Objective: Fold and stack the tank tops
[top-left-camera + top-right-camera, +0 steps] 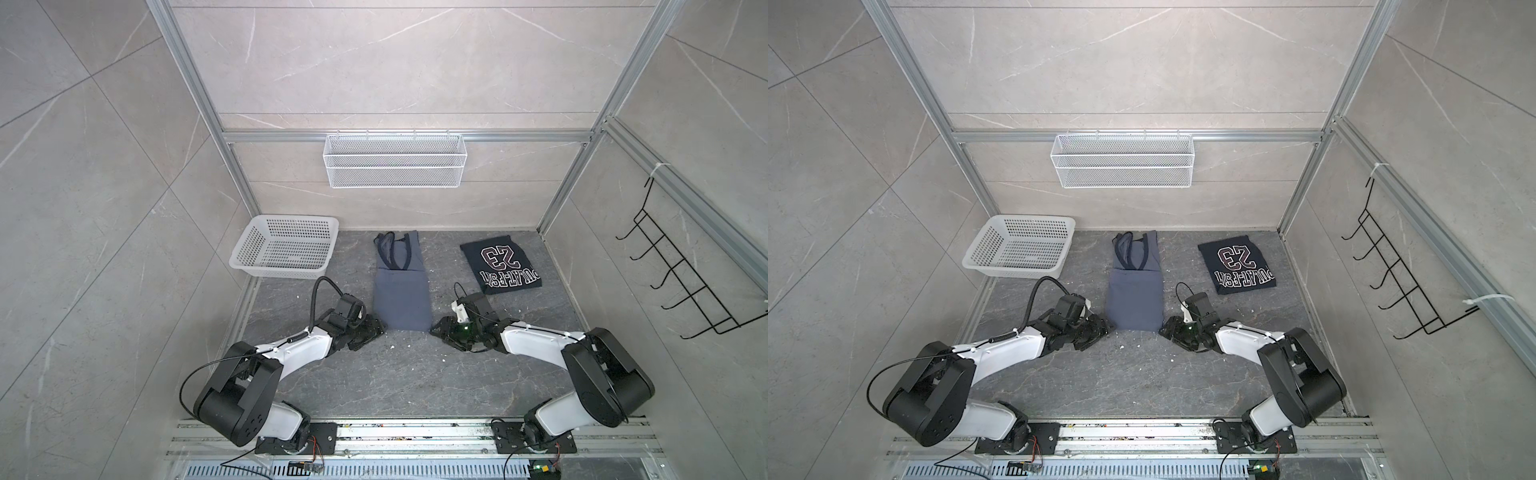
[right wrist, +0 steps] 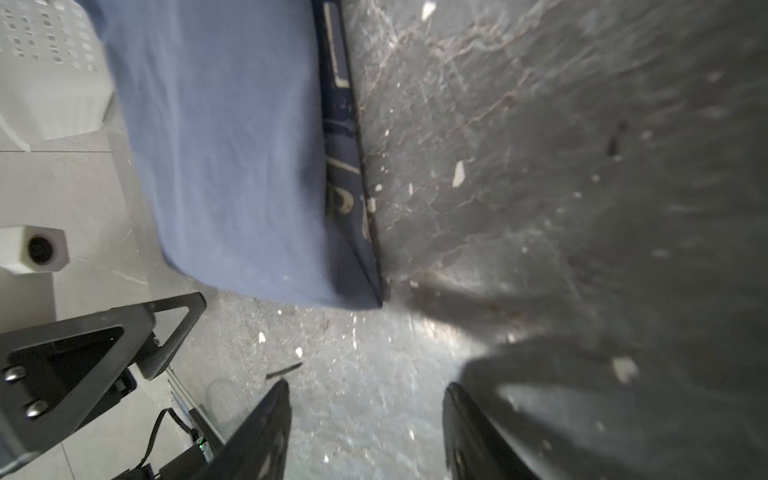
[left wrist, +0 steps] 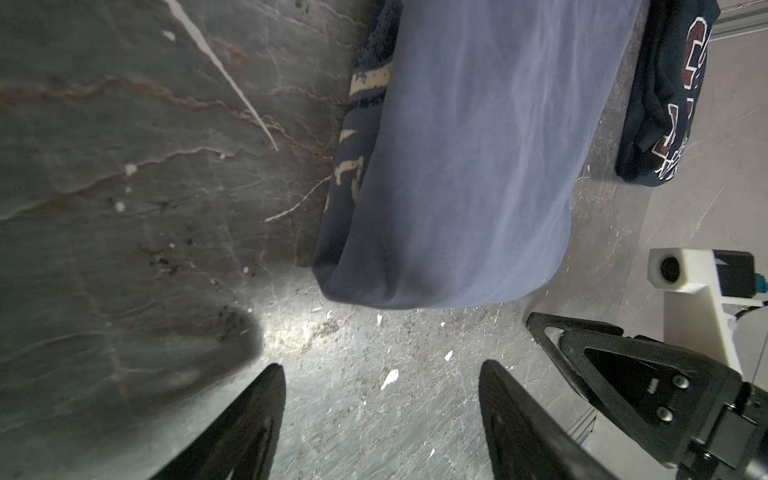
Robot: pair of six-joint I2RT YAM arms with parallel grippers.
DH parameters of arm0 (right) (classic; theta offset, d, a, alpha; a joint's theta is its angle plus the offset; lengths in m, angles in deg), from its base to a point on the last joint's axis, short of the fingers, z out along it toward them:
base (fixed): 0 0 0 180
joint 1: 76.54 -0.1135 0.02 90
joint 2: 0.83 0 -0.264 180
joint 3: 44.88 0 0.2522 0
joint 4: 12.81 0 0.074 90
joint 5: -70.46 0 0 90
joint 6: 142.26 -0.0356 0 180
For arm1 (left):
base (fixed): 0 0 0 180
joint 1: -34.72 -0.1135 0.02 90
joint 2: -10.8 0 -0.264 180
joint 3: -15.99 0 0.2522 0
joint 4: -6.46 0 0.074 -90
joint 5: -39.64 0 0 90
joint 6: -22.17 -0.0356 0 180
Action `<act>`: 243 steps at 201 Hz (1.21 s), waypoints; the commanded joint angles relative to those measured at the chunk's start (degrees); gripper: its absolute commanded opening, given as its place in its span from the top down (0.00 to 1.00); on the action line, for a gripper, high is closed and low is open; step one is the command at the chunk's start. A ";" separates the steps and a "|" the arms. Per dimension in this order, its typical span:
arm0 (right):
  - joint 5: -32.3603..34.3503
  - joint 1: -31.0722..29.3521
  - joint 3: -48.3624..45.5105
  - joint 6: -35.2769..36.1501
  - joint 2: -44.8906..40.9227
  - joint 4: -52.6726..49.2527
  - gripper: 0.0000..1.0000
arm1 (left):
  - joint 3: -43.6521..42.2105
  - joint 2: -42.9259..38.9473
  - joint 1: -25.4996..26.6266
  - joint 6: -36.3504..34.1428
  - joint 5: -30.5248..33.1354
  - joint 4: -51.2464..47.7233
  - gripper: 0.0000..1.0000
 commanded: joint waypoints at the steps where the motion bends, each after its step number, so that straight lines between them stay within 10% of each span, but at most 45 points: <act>1: 1.31 -0.41 1.16 -1.00 2.57 3.27 0.41 | 1.20 2.70 0.19 0.44 0.49 3.09 0.28; 81: 2.07 -2.21 3.57 -1.29 10.61 7.09 0.55 | 2.62 11.06 0.14 0.32 1.99 7.15 0.51; 160: 5.34 -2.85 3.90 0.37 5.94 2.61 1.00 | 2.60 8.16 1.32 -1.55 4.34 3.65 0.94; 243: 8.38 -5.54 -0.71 -1.06 -8.12 -5.08 1.00 | 1.29 -4.71 8.82 2.26 10.79 -6.84 1.00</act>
